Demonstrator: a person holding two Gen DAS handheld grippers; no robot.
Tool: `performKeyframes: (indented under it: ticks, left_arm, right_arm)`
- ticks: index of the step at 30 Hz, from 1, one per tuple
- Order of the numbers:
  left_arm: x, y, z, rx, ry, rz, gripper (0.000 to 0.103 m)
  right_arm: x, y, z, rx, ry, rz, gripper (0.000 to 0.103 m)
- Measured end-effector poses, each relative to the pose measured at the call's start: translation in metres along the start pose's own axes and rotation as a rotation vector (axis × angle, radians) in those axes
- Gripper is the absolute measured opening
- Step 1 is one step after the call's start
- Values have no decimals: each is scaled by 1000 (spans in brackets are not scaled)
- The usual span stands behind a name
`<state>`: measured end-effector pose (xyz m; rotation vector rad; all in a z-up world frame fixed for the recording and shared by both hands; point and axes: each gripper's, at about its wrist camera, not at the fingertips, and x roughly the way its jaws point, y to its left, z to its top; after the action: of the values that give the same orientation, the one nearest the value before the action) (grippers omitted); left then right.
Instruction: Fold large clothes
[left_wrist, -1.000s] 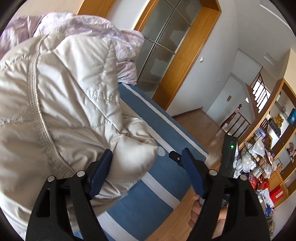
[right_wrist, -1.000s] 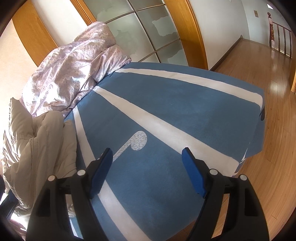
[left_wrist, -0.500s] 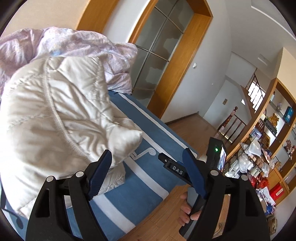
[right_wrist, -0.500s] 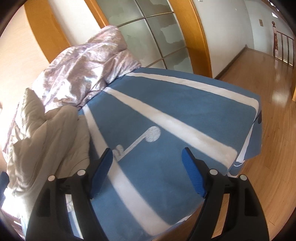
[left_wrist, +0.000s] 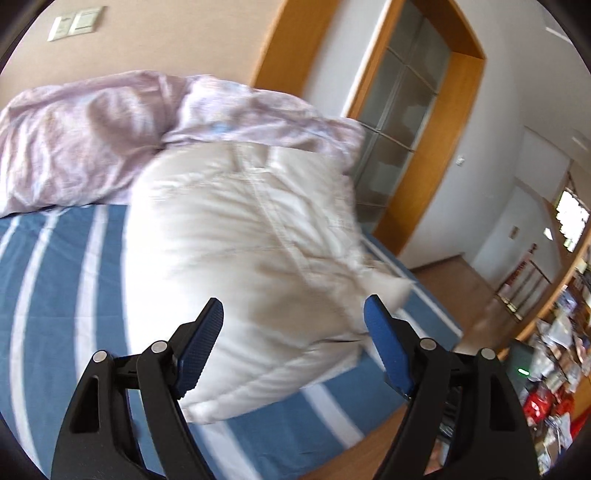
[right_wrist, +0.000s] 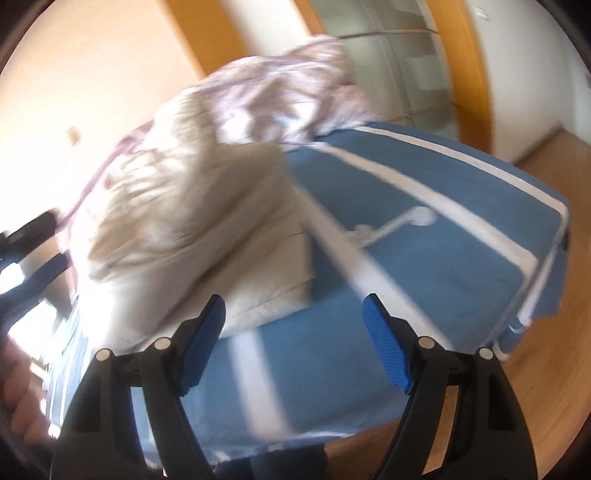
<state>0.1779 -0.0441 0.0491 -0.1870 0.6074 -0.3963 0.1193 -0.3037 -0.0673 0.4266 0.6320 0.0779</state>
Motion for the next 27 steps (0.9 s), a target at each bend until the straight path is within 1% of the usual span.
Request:
performKeyframes:
  ticks: [1,2,4,6,8,10,12,15,17,19,23,27]
  left_arm:
    - [-3,9,0,-9,-6,31,79]
    - [-6,17,-1,-23,-8,48,79]
    - [-12,33,-2,-46,-11,77,79]
    - [-19,49,-1,-55,-26,137,79]
    - [-24,64,1,-64,-34,182,79]
    - [-26,77,5,-79,-37,206,80]
    - [-25,87,11,-87,-40,235,80]
    - [-21,98,20,-86,-42,264,81]
    - [-14,103,26,-90,-37,267,81]
    - [-4,107,33,-92,-30,276,82]
    - [19,109,42,-100,-5,268,82]
    - [42,110,51,-115,15,256,82]
  right_arm:
    - [-2,10,-2,-23,2,31,77]
    - [-5,25,-4,-59,6,81,77]
    - [-7,46,-5,-111,10,137,77]
    - [-11,75,-5,-185,9,213,77]
    - [-15,99,-2,-245,-5,262,77]
    - [-16,120,7,-293,-25,299,77]
    - [-13,135,17,-318,-42,316,77]
    - [-8,151,39,-344,-76,316,77]
    - [0,161,56,-360,-103,290,77]
    - [12,165,72,-356,-104,276,77]
    - [40,163,100,-342,-95,231,77]
    - [51,160,121,-348,-119,207,77]
